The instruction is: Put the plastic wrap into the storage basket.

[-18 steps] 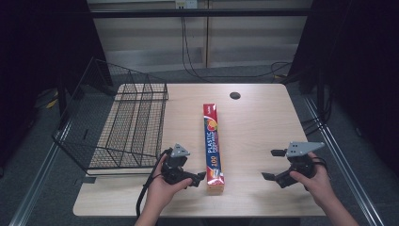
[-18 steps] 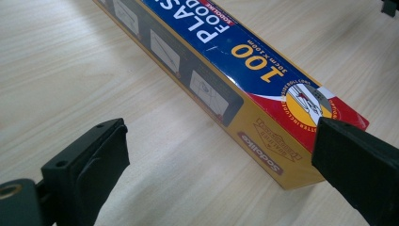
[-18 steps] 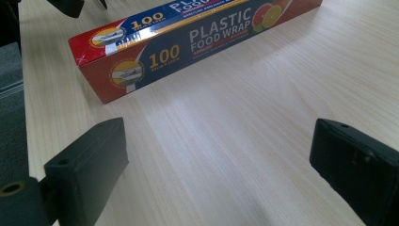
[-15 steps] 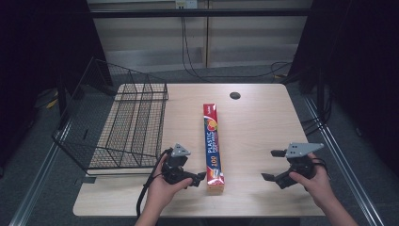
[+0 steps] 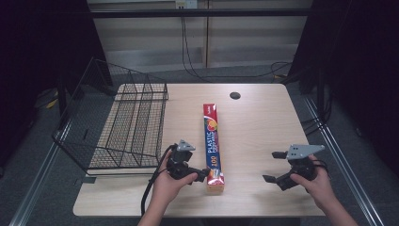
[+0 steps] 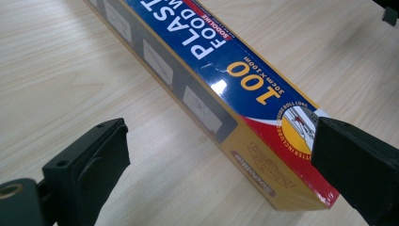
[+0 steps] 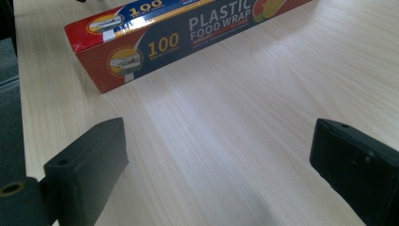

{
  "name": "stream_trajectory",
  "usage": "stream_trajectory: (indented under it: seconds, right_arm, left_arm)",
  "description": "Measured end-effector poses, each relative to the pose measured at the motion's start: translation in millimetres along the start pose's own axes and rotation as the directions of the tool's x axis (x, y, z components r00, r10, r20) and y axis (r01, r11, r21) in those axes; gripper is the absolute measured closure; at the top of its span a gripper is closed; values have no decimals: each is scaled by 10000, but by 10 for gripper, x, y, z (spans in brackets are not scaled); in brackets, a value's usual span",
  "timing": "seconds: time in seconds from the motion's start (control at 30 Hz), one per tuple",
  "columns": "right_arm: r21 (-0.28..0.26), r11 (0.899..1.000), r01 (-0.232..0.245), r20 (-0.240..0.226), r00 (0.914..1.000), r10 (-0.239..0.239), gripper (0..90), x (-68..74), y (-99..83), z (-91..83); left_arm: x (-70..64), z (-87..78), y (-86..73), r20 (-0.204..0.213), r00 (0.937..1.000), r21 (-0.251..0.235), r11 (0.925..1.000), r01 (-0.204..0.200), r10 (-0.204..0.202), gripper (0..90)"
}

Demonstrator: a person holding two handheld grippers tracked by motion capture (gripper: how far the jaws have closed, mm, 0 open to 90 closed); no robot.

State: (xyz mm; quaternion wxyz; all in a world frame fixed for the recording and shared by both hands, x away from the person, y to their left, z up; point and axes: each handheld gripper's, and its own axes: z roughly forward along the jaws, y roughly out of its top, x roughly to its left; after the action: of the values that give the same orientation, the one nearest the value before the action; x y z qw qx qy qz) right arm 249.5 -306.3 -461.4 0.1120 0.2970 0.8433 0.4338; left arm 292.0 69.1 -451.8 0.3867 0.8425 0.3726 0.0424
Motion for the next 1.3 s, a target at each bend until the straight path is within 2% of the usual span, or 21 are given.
stream_trajectory:
  seconds: [0.07,0.2,0.3,0.4,0.5,0.6,0.63,0.77,0.83,0.9,0.97,1.13,1.17,1.27,1.3]
  right_arm:
    - [17,10000,26,63,10000,-26,45,6,-4,4]
    - [-1,10000,1,3,10000,-1,44,2,-6,-2]
    - [12,10000,23,54,10000,-23,44,1,-8,7]
    - [-22,10000,-6,69,10000,6,44,5,-6,6]
    - [-6,10000,1,108,9999,-1,44,1,-6,2]
    - [-1,10000,1,90,10000,-1,44,2,-7,6]
    - [-3,10000,-8,77,10000,8,44,2,-7,5]
    - [-36,10000,12,83,10000,-11,44,-3,-6,0]
    - [-49,10000,20,60,10000,-20,44,-6,-5,0]
    - [-68,10000,22,33,10000,-22,44,-8,-4,3]
    - [-77,10000,26,27,10000,-26,44,-9,-4,5]
    - [-91,10000,5,24,10000,-5,44,-10,-3,2]
    - [-83,10000,13,11,10000,-13,44,-9,-3,3]
    - [-8,10000,-1,49,10000,1,44,-7,-3,7]
    - [-17,10000,19,60,10000,-19,44,-6,-4,8]
  left_arm:
    - [8,11,36,38,10000,178,9998,-24,24,47]
    - [5,34,121,7,9998,97,9998,187,-187,48]
    - [10,65,192,-41,9998,229,9996,188,-187,45]
    - [17,101,262,-26,9992,21,9992,406,-406,42]
    - [37,136,324,-63,9990,106,9990,440,-439,40]
    - [67,179,355,-8,9971,58,9971,756,-756,37]
    - [81,193,364,15,9972,56,9972,751,-751,37]
    - [127,256,385,-59,9961,59,9961,880,-880,28]
    - [137,280,401,-255,9954,-2,9957,927,-926,26]
    - [142,309,428,-282,9925,93,9928,1192,-1189,25]
    - [141,326,456,-402,9916,161,9922,1236,-1229,26]
    - [128,370,501,-370,9905,100,9910,1333,-1328,25]
    - [135,373,510,-385,9915,156,9920,1252,-1245,25]
    - [116,407,533,-404,9896,100,9903,1387,-1382,33]
    - [117,415,540,-484,9904,170,9913,1303,-1294,34]
